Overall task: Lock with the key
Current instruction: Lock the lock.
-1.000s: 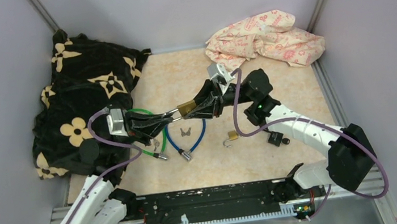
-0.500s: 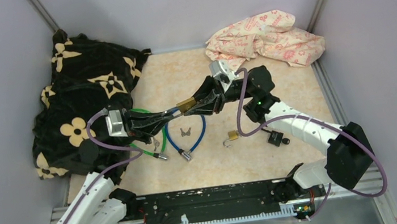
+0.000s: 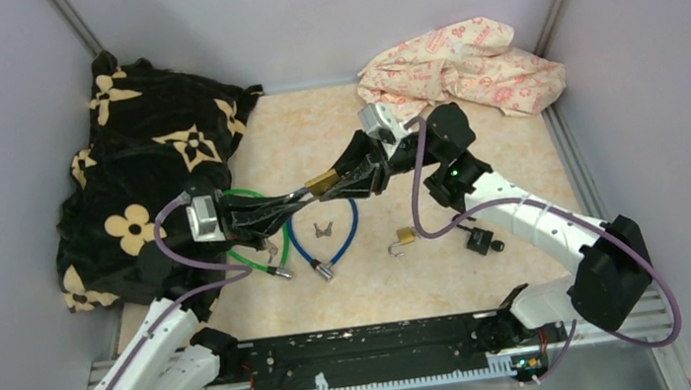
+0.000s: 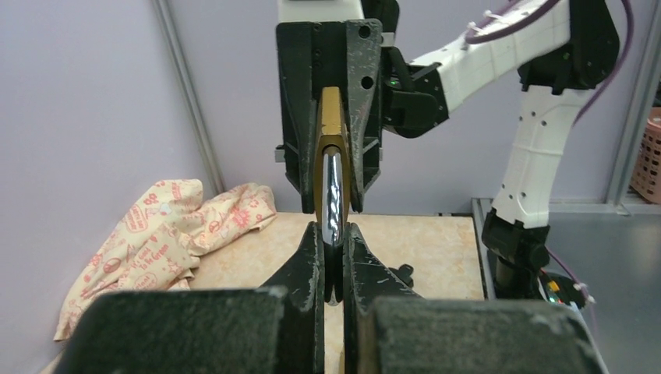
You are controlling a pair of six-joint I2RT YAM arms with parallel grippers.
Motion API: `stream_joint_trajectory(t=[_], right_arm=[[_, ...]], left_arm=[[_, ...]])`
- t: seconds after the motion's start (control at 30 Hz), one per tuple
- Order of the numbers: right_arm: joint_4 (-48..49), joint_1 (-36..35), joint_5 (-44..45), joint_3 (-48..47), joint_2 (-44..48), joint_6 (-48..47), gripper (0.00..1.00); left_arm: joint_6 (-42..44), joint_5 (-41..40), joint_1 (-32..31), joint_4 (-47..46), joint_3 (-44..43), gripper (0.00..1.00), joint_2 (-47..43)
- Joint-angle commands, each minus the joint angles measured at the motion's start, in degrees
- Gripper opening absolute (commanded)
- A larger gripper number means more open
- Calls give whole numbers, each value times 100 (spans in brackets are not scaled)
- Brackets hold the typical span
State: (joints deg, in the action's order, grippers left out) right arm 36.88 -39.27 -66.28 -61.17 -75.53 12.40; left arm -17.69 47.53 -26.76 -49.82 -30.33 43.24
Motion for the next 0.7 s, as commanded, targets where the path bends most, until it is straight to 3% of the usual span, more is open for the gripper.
stream_joint_trajectory(t=[0.0,0.17,0.3,0.43,0.67], right_arm=[[-693,-722,813,-228,-99,-543,0],[-1300,-723,1065,-94,-337,-1042,0],[-386,-739,914,-46,-572,-470,0],[-409,-773,843,-151,-679,-541,0],[-831,-768,108,-107,-911,-927,0]], left_arm=[[145,-620,-418,71,-35,0,391],[273,-655,-546,-52,-131,0,515],[333,-510,-795,79,-104,0,647],[439,-295,-996,-20,-87,0,741],[490,1141,-1199,-111,-381,0,897]])
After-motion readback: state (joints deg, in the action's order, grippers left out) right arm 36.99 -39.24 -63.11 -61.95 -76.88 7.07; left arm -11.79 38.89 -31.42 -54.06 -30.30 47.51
